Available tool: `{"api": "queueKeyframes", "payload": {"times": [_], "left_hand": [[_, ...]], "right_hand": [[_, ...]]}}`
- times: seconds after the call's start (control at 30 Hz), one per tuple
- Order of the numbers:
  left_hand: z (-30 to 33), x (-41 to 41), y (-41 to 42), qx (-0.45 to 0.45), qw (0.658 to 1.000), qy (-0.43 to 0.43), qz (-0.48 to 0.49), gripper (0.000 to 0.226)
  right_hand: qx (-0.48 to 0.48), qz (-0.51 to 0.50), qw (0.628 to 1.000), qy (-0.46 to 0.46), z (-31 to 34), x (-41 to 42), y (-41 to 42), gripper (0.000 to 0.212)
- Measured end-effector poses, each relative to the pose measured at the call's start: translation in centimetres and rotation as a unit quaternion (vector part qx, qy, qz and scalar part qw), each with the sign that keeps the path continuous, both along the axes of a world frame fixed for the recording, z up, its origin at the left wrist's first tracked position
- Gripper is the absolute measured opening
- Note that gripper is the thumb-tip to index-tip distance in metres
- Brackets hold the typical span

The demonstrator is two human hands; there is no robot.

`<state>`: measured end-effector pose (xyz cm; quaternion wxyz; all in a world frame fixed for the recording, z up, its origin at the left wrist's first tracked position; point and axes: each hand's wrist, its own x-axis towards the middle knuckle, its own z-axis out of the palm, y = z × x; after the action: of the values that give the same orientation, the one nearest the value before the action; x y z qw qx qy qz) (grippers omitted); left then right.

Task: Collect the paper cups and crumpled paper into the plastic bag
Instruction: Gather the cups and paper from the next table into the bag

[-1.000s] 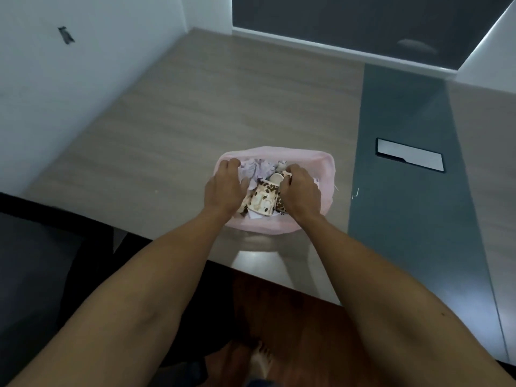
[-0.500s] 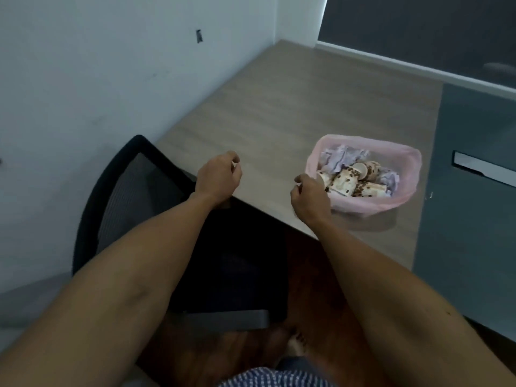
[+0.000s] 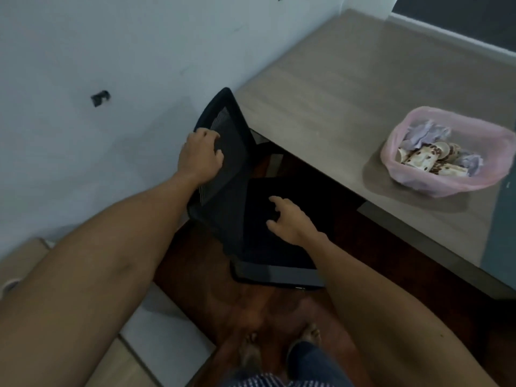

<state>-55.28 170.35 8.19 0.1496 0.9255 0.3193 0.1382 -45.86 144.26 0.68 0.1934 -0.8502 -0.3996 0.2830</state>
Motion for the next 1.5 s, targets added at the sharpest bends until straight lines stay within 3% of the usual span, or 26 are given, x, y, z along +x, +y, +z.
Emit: {"api": "queueKeyframes", "payload": {"times": [0.23,0.33,0.43,0.73,0.97,1.23,1.37,1.5], "left_hand": [[-2.5,-1.1,3.9,0.044,0.998,-0.035,-0.02,0.04],[-2.9,-0.6,4.9,0.002,0.998,-0.052,0.02,0.041],[-3.2,-0.1,5.4,-0.076,0.992,-0.082,0.053,0.042],[-3.5,0.4,6.2,-0.189,0.97,-0.109,0.106,0.032],[-3.2,0.8,4.5,-0.209,0.969,-0.091,0.096,0.039],[-2.3,1.8,-1.2,-0.275,0.95,-0.093,0.116,0.052],[-2.0,3.7,-5.1,-0.342,0.925,-0.104,0.129,0.066],[-1.6,6.7,-9.7,-0.457,0.867,-0.129,0.151,0.074]], "right_hand": [[-0.055,0.065,0.994,0.074,-4.2,-4.5,3.8,0.097],[-0.059,0.089,0.991,0.086,-5.2,-5.8,5.1,0.104],[-0.04,0.092,0.993,0.065,-5.4,-7.2,6.7,0.103],[-0.039,0.114,0.987,-0.104,-4.2,-9.2,9.4,0.091],[-0.046,0.115,0.991,-0.057,-3.5,-9.4,8.4,0.087],[-0.082,0.073,0.994,-0.023,-2.3,-4.9,0.8,0.084],[-0.092,-0.016,0.996,-0.006,-1.5,-1.0,-4.8,0.071],[-0.081,-0.158,0.984,-0.018,-0.8,2.5,-10.2,0.027]]}}
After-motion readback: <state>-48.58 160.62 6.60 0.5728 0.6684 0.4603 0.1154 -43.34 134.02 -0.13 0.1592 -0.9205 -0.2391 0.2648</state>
